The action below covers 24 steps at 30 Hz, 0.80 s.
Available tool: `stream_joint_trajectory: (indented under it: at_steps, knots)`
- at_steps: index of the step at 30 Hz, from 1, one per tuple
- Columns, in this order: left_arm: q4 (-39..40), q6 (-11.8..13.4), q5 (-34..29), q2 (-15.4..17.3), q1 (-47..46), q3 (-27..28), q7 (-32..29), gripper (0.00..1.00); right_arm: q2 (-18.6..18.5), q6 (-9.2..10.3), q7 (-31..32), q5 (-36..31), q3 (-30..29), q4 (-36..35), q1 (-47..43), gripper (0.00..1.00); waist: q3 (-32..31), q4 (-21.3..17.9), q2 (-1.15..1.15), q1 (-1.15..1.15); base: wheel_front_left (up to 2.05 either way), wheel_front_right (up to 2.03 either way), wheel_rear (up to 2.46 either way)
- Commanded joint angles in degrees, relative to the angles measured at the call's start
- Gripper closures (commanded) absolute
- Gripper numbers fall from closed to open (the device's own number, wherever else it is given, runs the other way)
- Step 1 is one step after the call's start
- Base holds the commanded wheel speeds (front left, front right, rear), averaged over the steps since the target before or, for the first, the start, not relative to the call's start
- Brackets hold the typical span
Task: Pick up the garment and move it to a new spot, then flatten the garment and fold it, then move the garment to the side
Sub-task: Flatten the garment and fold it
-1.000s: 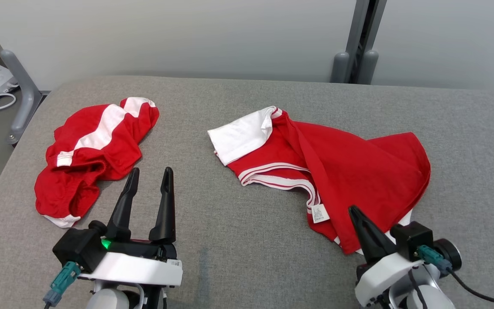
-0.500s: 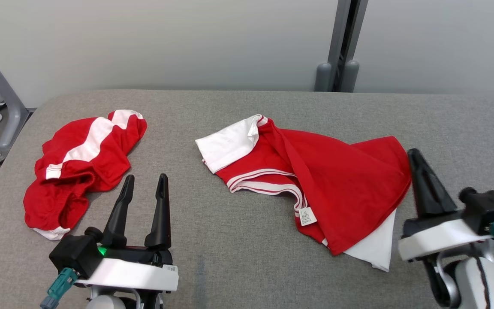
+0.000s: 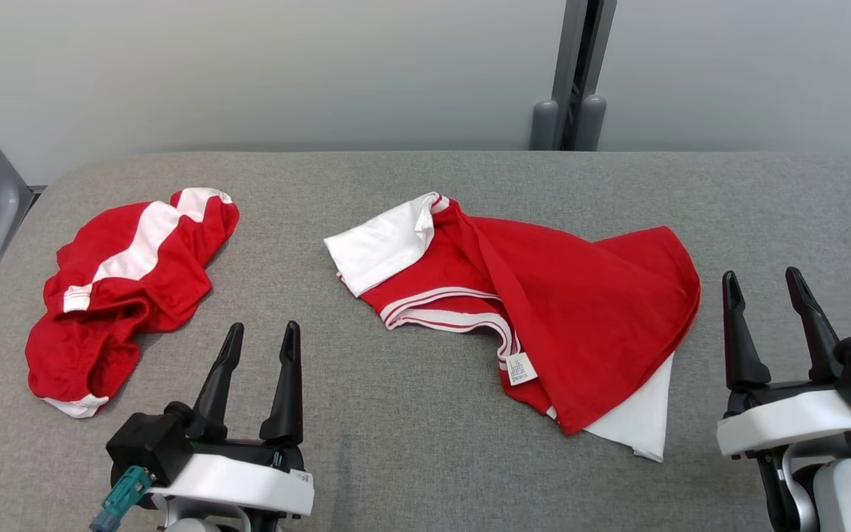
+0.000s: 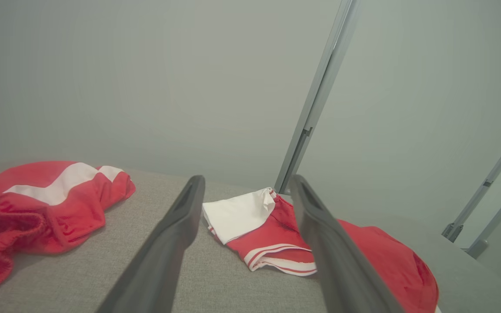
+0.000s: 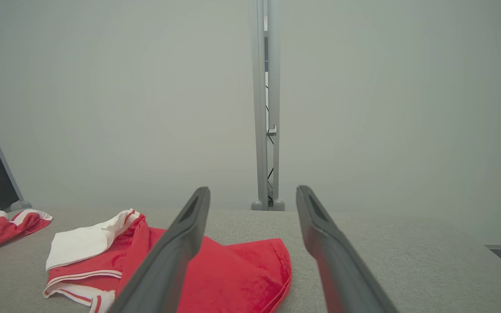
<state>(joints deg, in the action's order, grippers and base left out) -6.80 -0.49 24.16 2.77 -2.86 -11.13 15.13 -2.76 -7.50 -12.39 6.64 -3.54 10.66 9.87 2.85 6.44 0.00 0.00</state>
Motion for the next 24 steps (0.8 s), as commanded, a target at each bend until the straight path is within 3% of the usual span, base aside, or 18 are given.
stream_joint_trajectory:
  at_steps: [1, 10, 16, 24]
  knots:
    - [0.0, -0.3, 0.0, 0.2, -1.0, 0.2, 0.0, 0.00, -0.3, 0.01, -0.4, 0.3, 0.3, -0.1, -0.1, 0.00, 0.1, 0.1, 0.00, 0.00, 0.00, 0.00, 0.00]
    - [0.5, -0.6, 0.4, 0.2, -1.5, -0.4, 0.0, 0.00, -0.3, 0.01, 3.1, -0.4, 9.4, 3.1, -1.3, 0.00, 1.6, 1.4, 0.00, 0.00, 0.00, 0.00, 0.00]
    - [-0.1, -0.9, 0.5, 0.2, -2.7, -1.2, 0.0, 0.00, -0.3, 0.01, 6.6, 0.0, 15.8, 8.8, -0.1, 0.00, 2.7, 3.3, 0.00, 0.00, 0.00, 0.00, 0.00]
    - [-0.3, -0.7, 0.3, 0.2, -2.7, -2.0, 0.0, 0.00, -0.3, 0.01, 7.3, -0.4, 17.1, 18.0, 1.7, 0.00, 3.3, 5.9, 0.00, 0.00, 0.00, 0.00, 0.00]
